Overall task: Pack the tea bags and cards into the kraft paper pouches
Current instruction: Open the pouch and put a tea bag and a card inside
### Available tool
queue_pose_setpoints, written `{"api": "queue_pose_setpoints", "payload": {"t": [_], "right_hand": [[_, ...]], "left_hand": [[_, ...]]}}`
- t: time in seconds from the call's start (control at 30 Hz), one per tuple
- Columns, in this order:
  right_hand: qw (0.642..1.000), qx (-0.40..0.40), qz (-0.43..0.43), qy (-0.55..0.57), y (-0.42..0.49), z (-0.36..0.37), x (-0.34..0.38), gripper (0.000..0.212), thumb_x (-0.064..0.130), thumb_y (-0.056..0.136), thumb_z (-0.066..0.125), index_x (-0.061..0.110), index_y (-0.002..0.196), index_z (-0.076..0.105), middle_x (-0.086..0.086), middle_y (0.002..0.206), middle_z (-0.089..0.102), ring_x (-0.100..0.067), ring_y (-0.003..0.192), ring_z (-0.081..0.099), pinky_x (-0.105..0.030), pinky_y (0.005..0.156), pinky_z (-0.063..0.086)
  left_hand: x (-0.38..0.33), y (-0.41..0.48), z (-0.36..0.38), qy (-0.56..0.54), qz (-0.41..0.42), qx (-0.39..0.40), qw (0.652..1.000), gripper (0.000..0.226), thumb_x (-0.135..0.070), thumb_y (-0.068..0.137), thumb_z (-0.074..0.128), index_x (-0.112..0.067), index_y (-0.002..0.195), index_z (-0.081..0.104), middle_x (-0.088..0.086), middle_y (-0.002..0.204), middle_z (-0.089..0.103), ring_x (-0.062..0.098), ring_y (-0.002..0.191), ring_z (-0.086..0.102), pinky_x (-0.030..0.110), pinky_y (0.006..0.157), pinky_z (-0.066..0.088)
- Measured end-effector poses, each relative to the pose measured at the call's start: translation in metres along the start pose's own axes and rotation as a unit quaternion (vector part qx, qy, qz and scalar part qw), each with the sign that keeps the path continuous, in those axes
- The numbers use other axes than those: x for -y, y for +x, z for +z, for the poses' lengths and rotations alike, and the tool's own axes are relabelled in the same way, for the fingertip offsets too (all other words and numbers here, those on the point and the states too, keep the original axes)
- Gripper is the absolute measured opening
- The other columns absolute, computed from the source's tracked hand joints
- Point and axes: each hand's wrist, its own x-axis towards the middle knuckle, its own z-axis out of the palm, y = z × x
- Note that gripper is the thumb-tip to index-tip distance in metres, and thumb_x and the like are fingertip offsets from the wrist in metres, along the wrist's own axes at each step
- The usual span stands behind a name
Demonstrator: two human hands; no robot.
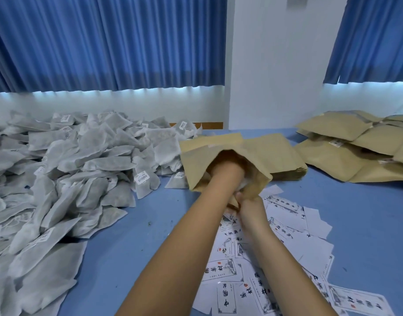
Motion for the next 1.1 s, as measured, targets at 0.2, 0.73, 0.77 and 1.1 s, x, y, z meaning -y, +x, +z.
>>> {"api": "queue_pose_setpoints", "payload": {"t": [0.2, 0.73, 0.77, 1.1], "right_hand": [[0.999, 0.024, 0.015, 0.046, -0.008, 0.003, 0.0, 0.013, 0.003, 0.098, 0.044, 0.0, 0.105, 0.056, -0.014, 0.087, 0.063, -0.015, 0.051, 0.064, -0.02, 0.045, 0.05], [0.989, 0.045, 0.063, 0.125, -0.001, -0.002, 0.01, 0.017, -0.001, 0.1, 0.037, 0.002, 0.095, 0.053, -0.01, 0.064, 0.07, -0.022, 0.049, 0.067, -0.017, 0.041, 0.048], [0.99, 0.044, 0.059, 0.12, -0.001, -0.002, 0.01, 0.017, -0.002, 0.1, 0.037, 0.002, 0.094, 0.053, -0.009, 0.063, 0.07, -0.022, 0.049, 0.067, -0.017, 0.041, 0.047], [0.996, 0.037, 0.043, 0.073, -0.003, 0.001, 0.005, 0.015, 0.003, 0.1, 0.042, 0.005, 0.1, 0.057, -0.01, 0.086, 0.066, -0.021, 0.059, 0.068, -0.021, 0.047, 0.053]], "left_hand": [[0.032, 0.028, 0.002, -0.005, 0.011, -0.007, 1.0, 0.054, -0.039, 0.099, 0.036, -0.018, 0.147, 0.026, 0.012, 0.151, 0.028, 0.032, 0.136, 0.031, 0.04, 0.109, 0.026], [0.019, 0.021, -0.014, 0.156, 0.074, 0.002, 0.985, 0.024, -0.015, 0.081, 0.055, -0.009, 0.105, 0.053, 0.016, 0.116, 0.055, 0.035, 0.102, 0.055, 0.032, 0.083, 0.042], [0.022, 0.021, -0.011, 0.153, 0.061, 0.01, 0.986, 0.027, -0.014, 0.082, 0.056, -0.007, 0.109, 0.055, 0.017, 0.117, 0.054, 0.035, 0.103, 0.055, 0.033, 0.087, 0.043], [0.032, 0.025, 0.013, 0.198, 0.065, 0.071, 0.976, 0.041, -0.03, 0.103, 0.031, -0.018, 0.141, 0.032, 0.008, 0.142, 0.037, 0.026, 0.128, 0.037, 0.032, 0.107, 0.027]]}}
